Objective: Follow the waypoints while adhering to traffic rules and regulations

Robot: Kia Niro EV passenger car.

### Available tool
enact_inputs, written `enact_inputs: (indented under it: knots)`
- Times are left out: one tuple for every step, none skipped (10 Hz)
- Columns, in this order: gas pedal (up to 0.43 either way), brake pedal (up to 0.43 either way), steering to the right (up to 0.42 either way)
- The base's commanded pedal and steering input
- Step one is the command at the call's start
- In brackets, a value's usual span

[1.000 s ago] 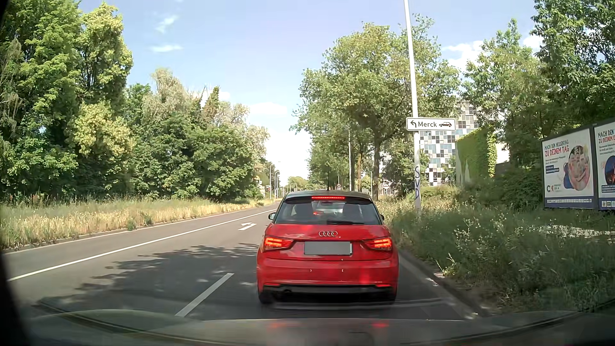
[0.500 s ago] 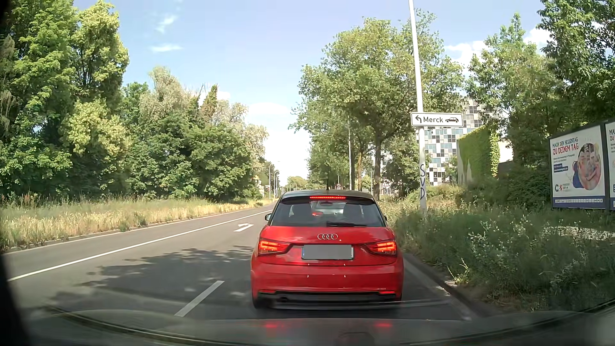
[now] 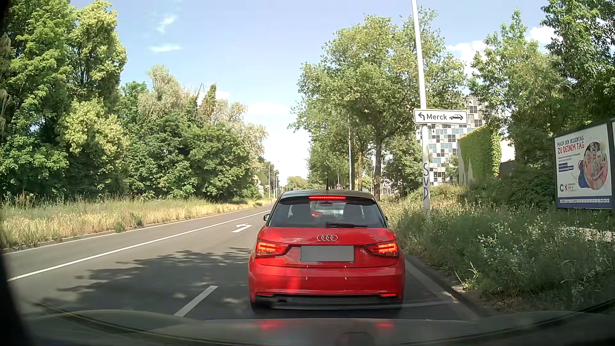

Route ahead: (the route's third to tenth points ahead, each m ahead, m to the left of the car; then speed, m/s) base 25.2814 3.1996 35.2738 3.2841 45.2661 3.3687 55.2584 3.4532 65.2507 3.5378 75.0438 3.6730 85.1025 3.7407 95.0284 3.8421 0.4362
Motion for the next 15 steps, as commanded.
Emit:
enact_inputs:
  knots:
    - [0.0,0.25,0.004]
    - [0.0,0.244,0.005]
    - [0.0,0.232,0.005]
    - [0.0,0.207,0.005]
    - [0.0,0.183,0.005]
    - [0.0,0.177,0.005]
    - [0.0,0.183,0.005]
    - [0.0,0.189,0.005]
    - [0.0,0.201,0.005]
    - [0.0,0.238,0.005]
    - [0.0,0.274,0.005]
    - [0.0,0.299,0.005]
    - [0.0,0.305,0.005]
    - [0.0,0.299,0.005]
    - [0.0,0.305,0.005]
